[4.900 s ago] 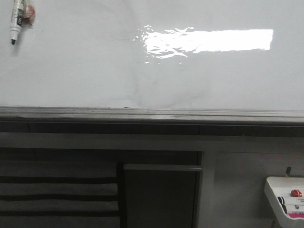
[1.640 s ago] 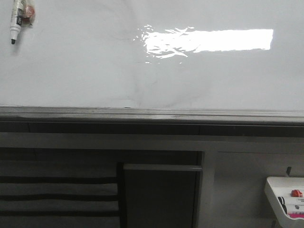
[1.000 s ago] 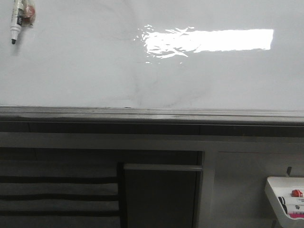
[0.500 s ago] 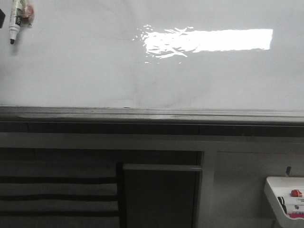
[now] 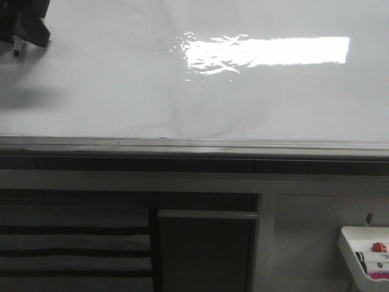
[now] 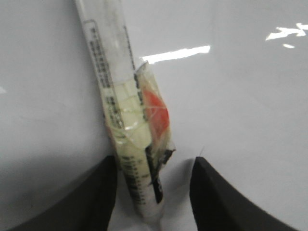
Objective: Write number 3 on whiteboard
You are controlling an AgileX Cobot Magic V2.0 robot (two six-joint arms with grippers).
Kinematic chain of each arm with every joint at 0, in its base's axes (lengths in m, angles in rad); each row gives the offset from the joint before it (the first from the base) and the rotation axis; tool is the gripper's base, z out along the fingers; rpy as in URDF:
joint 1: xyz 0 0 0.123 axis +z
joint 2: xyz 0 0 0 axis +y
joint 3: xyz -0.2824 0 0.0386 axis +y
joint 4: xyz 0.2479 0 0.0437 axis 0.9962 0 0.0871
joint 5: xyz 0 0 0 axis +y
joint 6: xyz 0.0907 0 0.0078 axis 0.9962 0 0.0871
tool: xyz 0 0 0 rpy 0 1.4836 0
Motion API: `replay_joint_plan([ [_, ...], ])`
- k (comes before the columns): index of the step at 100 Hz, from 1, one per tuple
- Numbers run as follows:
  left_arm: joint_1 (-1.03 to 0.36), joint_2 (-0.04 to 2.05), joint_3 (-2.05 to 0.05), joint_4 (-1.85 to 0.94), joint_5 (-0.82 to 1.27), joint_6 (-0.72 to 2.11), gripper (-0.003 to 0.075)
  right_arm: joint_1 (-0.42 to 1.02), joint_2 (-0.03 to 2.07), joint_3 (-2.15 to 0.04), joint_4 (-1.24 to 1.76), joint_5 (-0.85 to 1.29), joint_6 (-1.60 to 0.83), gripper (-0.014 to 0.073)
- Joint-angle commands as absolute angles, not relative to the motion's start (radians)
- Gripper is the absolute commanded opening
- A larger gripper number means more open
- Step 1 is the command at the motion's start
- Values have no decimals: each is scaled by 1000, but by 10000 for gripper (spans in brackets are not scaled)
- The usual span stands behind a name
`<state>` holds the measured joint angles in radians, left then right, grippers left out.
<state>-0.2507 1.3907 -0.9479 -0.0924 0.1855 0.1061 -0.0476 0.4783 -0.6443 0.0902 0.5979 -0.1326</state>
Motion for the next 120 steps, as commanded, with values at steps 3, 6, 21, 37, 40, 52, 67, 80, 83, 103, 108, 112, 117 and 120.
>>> replay_joint_plan([
  [3, -253, 1384, -981, -92, 105, 106, 312, -51, 491, -680, 94, 528, -142, 619],
  [6, -253, 1384, -981, -92, 105, 106, 309, -51, 491, -680, 94, 528, -142, 619],
  [21, -253, 1384, -981, -92, 104, 106, 218, -51, 491, -680, 94, 528, -142, 619],
  [37, -257, 1382, -981, -92, 106, 106, 109, -51, 491, -680, 94, 528, -142, 619],
  [40, -257, 1380, -981, -92, 108, 106, 93, -51, 491, -680, 94, 528, -142, 619],
  [52, -257, 1366, -983, -92, 127, 106, 35, -51, 491, -680, 95, 528, -142, 619],
  [67, -257, 1321, -983, -90, 186, 108, -20, -51, 493, -691, 133, 539, -142, 619],
  [80, -257, 1262, -983, -85, 277, 125, -19, -51, 523, -738, 186, 613, -153, 619],
  [83, -257, 1247, -983, -85, 311, 149, -19, -51, 536, -758, 204, 648, -170, 619],
  [103, -257, 1175, -1036, -158, 636, 403, -19, -51, 675, -887, 460, 857, -409, 619],
  [108, -257, 1170, -1053, -233, 730, 510, -19, -51, 716, -910, 564, 897, -507, 619],
  [112, -257, 1169, -1066, -311, 806, 607, -19, -51, 745, -927, 630, 937, -612, 619],
  [117, -257, 1169, -1075, -410, 893, 741, -19, -51, 799, -945, 722, 1007, -765, 619],
  [120, -257, 1169, -1080, -462, 937, 814, -19, -47, 827, -955, 785, 1057, -829, 619],
])
